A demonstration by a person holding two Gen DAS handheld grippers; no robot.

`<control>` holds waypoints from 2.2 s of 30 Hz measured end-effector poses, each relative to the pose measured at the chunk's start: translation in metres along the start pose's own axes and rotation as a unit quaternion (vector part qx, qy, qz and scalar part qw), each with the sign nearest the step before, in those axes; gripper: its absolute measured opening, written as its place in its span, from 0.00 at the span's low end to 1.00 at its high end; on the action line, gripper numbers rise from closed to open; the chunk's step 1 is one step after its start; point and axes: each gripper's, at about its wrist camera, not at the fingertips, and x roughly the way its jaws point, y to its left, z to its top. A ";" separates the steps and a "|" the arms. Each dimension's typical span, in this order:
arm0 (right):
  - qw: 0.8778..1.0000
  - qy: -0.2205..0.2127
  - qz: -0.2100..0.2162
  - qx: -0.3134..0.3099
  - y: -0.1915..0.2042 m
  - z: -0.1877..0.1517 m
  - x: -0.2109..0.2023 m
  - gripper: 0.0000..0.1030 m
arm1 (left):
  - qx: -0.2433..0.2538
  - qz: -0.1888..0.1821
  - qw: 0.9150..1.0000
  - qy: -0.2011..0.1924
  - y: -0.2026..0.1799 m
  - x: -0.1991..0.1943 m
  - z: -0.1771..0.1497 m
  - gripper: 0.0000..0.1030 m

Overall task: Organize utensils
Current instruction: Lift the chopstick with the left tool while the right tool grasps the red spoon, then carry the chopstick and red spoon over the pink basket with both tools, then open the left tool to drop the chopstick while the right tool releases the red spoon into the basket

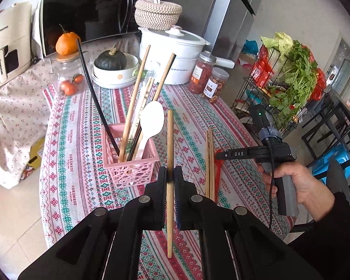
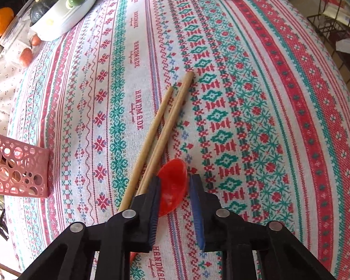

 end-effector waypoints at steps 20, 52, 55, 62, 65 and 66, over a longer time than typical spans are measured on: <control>0.985 -0.167 0.017 -0.049 0.028 -0.042 -0.115 0.01 | 0.011 0.032 0.996 -0.079 0.002 -0.046 0.008 0.05; 0.952 -0.278 0.025 -0.126 0.104 -0.044 -0.143 0.01 | -0.030 0.100 0.979 -0.172 0.043 -0.039 0.054 0.05; 0.950 -0.284 0.023 -0.128 0.107 -0.044 -0.143 0.01 | -0.035 0.105 0.983 -0.143 0.049 -0.020 0.056 0.05; 0.938 -0.318 0.033 -0.136 0.120 -0.045 -0.150 0.01 | -0.050 0.101 0.986 -0.119 0.061 0.005 0.061 0.06; 0.932 -0.333 0.038 -0.138 0.129 -0.045 -0.152 0.01 | -0.057 0.090 0.987 -0.122 0.064 0.009 0.064 0.06; 0.930 -0.338 0.040 -0.138 0.132 -0.045 -0.153 0.01 | -0.063 0.085 0.987 -0.121 0.066 0.010 0.064 0.06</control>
